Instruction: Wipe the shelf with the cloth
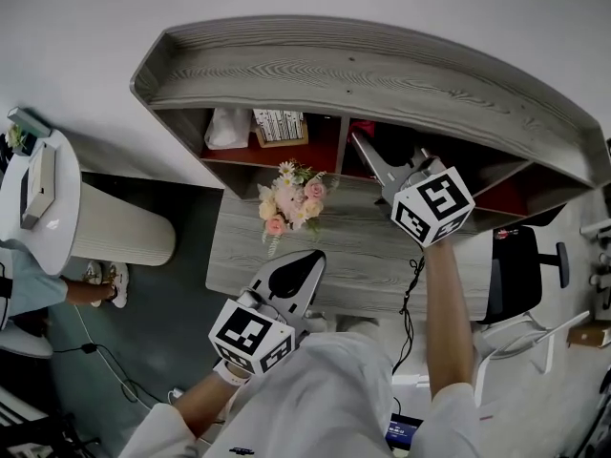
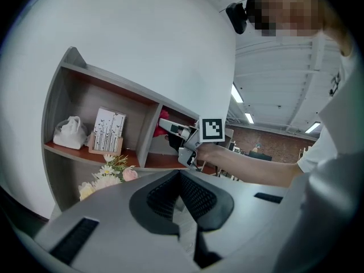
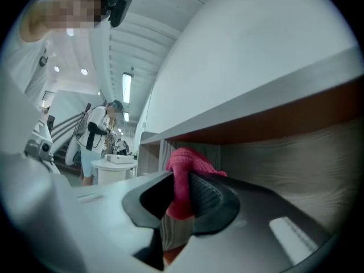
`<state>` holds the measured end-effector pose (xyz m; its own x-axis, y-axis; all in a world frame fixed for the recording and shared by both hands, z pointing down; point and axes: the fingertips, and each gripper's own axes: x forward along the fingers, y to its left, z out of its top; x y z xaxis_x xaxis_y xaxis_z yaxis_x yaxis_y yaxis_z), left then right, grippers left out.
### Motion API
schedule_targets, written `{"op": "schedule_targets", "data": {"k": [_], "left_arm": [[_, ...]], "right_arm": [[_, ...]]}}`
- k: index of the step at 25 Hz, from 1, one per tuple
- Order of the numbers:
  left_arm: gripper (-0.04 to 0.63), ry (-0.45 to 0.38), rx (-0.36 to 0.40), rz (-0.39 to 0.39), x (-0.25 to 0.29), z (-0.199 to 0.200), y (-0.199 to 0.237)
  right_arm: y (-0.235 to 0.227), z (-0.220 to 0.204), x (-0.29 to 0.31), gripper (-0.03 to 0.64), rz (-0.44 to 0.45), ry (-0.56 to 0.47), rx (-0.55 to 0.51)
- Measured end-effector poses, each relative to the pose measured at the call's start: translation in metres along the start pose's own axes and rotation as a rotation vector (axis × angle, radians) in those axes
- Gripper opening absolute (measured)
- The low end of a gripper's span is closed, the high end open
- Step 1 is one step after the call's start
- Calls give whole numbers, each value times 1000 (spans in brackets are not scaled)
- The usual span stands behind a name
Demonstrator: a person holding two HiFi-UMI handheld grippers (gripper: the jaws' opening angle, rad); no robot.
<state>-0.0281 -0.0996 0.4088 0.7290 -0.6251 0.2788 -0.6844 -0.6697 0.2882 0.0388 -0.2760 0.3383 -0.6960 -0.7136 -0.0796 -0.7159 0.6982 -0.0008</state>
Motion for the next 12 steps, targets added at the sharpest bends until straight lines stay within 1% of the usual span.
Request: {"op": "schedule_targets", "data": {"k": [5,10,12], "left_arm": [[6,4,-1,-10,4,-1,-4],[6,10,2,-11,6,-1,-4],[6,12,4,-11,7,-1,-5]], "right_arm": [[5,-26,-1,81,42,144,-119],[6,-61,-1,81,74,275,-180],[6,-75,0,81,82,349,-231]]}}
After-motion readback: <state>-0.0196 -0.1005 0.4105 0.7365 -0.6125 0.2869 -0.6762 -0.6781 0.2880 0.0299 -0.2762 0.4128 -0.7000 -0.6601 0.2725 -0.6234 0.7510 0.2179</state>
